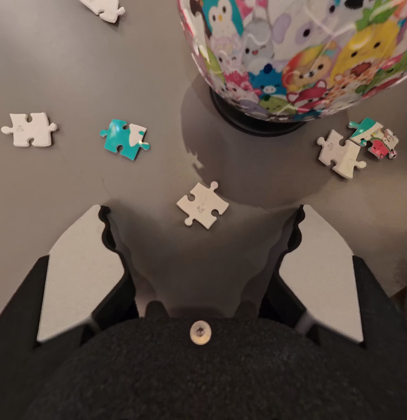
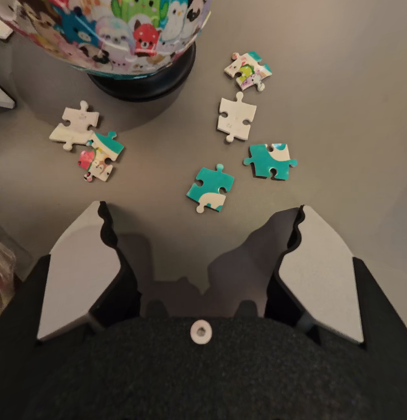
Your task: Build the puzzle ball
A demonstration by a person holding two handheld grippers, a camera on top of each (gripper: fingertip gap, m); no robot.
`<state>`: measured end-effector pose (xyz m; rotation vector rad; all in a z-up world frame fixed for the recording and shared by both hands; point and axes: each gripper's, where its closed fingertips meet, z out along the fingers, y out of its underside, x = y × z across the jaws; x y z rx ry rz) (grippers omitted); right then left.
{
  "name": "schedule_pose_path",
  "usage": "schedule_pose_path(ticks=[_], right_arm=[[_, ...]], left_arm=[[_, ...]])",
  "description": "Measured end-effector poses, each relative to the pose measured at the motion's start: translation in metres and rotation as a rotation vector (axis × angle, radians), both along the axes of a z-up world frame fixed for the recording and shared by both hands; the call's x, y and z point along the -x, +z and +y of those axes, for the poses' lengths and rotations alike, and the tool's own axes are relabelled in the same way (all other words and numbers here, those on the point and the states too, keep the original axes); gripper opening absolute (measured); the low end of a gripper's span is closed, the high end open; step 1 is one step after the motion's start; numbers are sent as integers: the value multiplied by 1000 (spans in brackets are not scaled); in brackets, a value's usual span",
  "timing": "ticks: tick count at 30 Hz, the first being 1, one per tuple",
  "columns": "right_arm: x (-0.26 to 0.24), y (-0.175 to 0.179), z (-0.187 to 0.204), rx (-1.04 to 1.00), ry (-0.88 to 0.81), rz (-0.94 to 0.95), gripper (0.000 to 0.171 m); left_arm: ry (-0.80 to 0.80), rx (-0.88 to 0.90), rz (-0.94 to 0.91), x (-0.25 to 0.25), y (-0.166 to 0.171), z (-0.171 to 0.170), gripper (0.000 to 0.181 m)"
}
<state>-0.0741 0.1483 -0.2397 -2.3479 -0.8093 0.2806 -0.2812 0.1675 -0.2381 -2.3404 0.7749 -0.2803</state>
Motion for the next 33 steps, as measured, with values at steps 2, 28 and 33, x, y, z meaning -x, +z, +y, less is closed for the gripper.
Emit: schedule_pose_path(ticks=[2,28,33], right_arm=[[0,0,1,0,3,-2,145],[108,118,9,-427,547,110,0],[112,122,6,-403,544,178,0]], left_arm=[[-10,1,-1,-1,0,2,146],[-234,-50,-482,-35,92,-15,0],[-297,-139,-428,-41,108,-12,0]])
